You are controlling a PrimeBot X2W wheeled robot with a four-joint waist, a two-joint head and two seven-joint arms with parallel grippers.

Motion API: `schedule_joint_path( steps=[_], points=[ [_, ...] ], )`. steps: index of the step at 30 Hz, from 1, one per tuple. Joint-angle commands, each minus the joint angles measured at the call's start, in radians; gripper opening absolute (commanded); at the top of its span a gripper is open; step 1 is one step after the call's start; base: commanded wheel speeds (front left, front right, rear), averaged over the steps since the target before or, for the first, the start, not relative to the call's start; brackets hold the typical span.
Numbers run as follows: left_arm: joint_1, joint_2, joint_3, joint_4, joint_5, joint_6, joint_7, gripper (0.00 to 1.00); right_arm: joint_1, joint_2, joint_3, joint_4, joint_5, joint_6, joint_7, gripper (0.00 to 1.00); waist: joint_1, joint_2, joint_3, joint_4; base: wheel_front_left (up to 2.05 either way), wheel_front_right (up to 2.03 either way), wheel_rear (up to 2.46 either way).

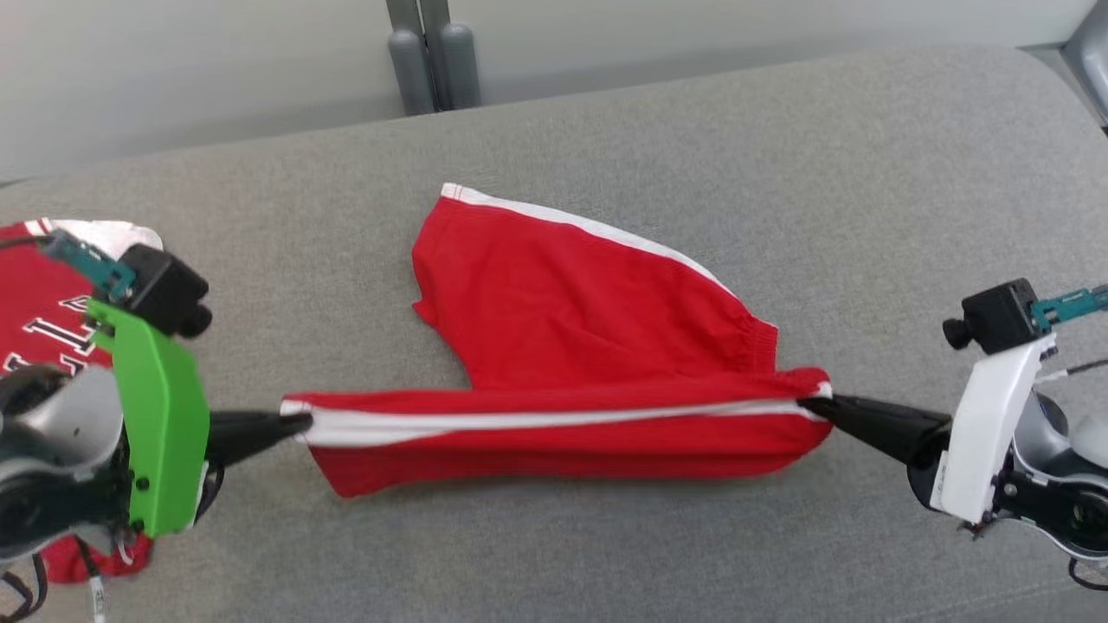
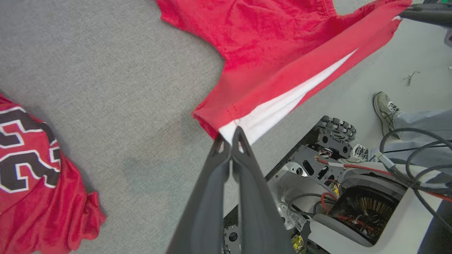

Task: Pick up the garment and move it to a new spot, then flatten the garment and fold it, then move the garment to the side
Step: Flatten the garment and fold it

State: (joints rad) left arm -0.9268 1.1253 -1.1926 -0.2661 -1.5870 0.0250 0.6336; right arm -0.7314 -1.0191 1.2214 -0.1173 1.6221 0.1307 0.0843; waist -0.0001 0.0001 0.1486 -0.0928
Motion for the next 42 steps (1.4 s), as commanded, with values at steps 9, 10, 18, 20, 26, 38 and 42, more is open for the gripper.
schedule_joint_path(
  steps=[9,10,18,20,26,38,42],
  points=[
    [-0.227,-0.138,0.064,0.232,0.013,0.027,0.142,0.00,-0.066,0.093,-0.087,0.066,0.078,0.000,-0.101,0.00,0.0001,-0.0001,0.229,-0.059,0.00,0.00,0.00],
    [-0.243,-0.151,0.066,0.253,0.016,0.028,0.150,0.00,-0.069,0.100,-0.092,0.073,0.083,0.000,-0.106,0.00,0.0001,-0.0001,0.242,-0.064,0.00,0.00,0.00],
    [-0.399,-0.259,0.091,0.423,0.086,0.005,0.174,0.00,-0.107,0.182,-0.134,0.107,0.081,0.000,-0.153,0.00,0.0001,-0.0001,0.353,-0.121,0.00,0.00,0.00],
    [-0.427,-0.282,0.092,0.466,0.100,-0.001,0.180,0.00,-0.115,0.201,-0.146,0.114,0.077,0.000,-0.167,0.00,0.0001,-0.0001,0.372,-0.137,0.00,0.00,0.00],
    [-0.497,-0.340,0.092,0.579,0.141,-0.022,0.183,0.00,-0.142,0.254,-0.157,0.128,0.058,0.000,-0.156,0.00,0.0001,-0.0001,0.424,-0.181,0.00,0.00,0.00],
    [-0.498,-0.422,0.088,0.759,0.157,-0.087,0.134,1.00,-0.157,0.325,-0.167,0.188,0.025,0.000,-0.148,1.00,0.0001,-0.0001,0.442,-0.202,0.00,0.00,0.00],
    [-0.477,-0.436,0.088,0.787,0.133,-0.112,0.134,1.00,-0.146,0.326,-0.170,0.203,0.020,0.000,-0.142,1.00,0.0001,-0.0001,0.412,-0.190,0.00,0.00,0.00]
  ],
)
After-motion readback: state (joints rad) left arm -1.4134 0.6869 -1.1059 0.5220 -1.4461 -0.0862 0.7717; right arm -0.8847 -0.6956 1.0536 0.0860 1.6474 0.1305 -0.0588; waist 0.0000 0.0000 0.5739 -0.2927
